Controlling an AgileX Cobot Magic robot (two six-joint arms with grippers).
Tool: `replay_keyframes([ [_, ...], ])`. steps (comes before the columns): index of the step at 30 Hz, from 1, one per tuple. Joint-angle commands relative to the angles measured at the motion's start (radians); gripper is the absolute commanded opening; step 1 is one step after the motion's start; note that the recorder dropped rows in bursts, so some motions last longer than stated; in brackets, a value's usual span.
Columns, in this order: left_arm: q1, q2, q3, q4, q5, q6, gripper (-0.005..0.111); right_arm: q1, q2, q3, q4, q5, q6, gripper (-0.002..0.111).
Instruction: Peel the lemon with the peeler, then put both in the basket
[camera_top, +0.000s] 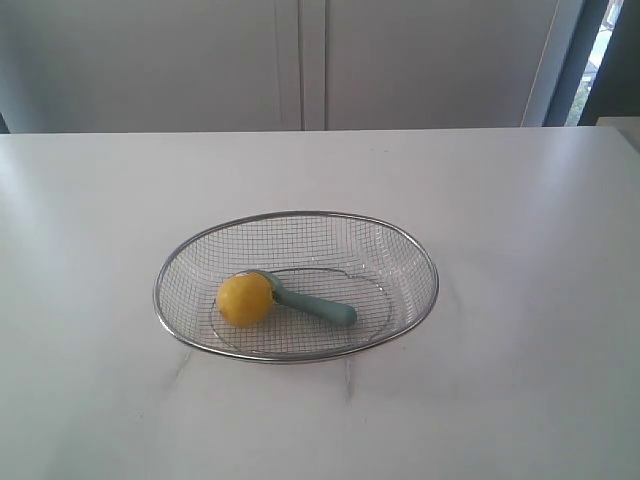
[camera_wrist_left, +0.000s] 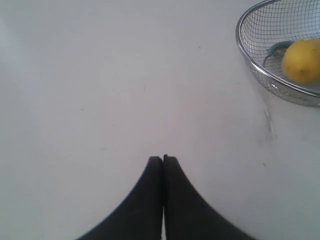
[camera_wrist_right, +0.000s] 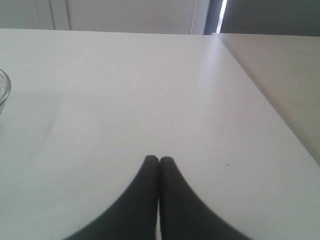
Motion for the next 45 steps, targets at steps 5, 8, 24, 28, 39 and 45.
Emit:
replay_keyframes([
  [5,0.001,-0.129,0.115,0.005,0.004,0.043,0.000,0.002,-0.005,0.005,-0.011,-0.019,-0.003,0.000],
  [8,0.004,-0.162,0.148,0.005,0.004,0.077,0.000,0.002,-0.005,0.005,-0.011,-0.019,-0.003,0.000],
  [24,0.117,-0.277,0.154,0.016,0.000,0.100,0.000,0.002,-0.005,0.005,-0.011,-0.019,-0.003,0.000],
  [28,0.145,-0.277,0.154,0.014,0.000,0.099,0.000,0.002,-0.005,0.005,-0.011,-0.019,-0.003,0.000],
  [39,0.185,-0.277,0.154,0.010,0.000,0.099,0.000,0.002,-0.005,0.005,-0.011,-0.019,-0.003,0.000],
  [45,0.185,-0.277,0.154,0.010,0.002,0.099,0.000,0.002,-0.005,0.005,-0.011,-0.019,-0.003,0.000],
])
